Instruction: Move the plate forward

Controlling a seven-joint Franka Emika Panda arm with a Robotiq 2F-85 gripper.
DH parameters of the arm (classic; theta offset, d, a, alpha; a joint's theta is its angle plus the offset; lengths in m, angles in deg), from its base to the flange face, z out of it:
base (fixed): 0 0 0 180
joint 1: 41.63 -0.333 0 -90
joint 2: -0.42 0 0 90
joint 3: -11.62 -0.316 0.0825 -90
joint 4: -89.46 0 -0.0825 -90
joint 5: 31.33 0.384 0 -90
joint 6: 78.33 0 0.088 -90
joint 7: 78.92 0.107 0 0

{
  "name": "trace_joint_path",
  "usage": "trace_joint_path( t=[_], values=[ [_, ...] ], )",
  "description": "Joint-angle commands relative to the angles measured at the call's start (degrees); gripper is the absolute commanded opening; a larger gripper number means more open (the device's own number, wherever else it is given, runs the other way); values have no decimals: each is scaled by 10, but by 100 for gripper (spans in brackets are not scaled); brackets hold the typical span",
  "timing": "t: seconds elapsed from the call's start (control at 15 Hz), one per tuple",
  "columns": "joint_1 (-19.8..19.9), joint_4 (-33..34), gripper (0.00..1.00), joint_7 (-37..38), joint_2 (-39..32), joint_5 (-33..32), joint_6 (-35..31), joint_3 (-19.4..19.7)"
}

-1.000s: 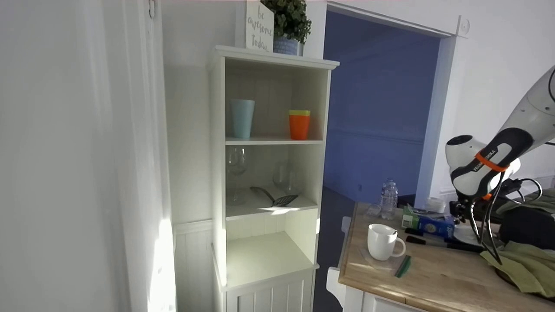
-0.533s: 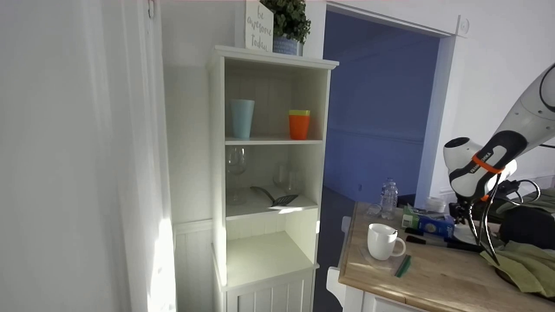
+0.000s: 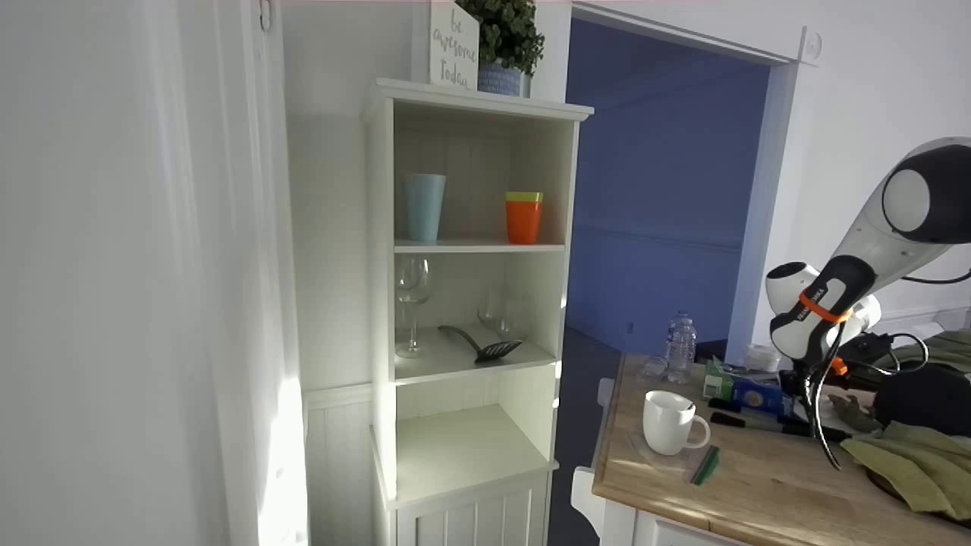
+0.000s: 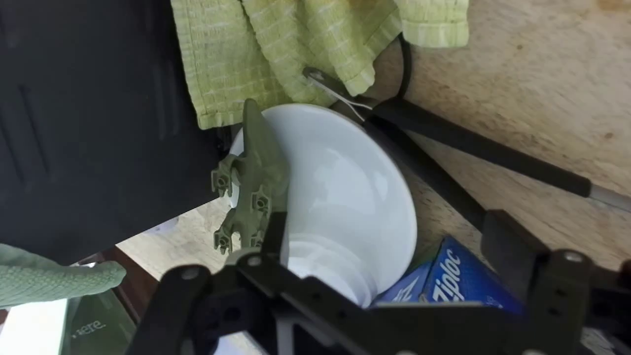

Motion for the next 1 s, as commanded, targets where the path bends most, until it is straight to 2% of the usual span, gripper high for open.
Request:
trace_joint_path(
  t=[0.0,0.67,0.8,0.93],
  values=[
    [4,60,100,-27,-59,39,2,11],
    [18,145,99,-56,-153,94,-5,18],
    [19,156,95,-61,-164,101,0,17],
    [22,164,85,-66,-174,109,-2,15]
  ],
)
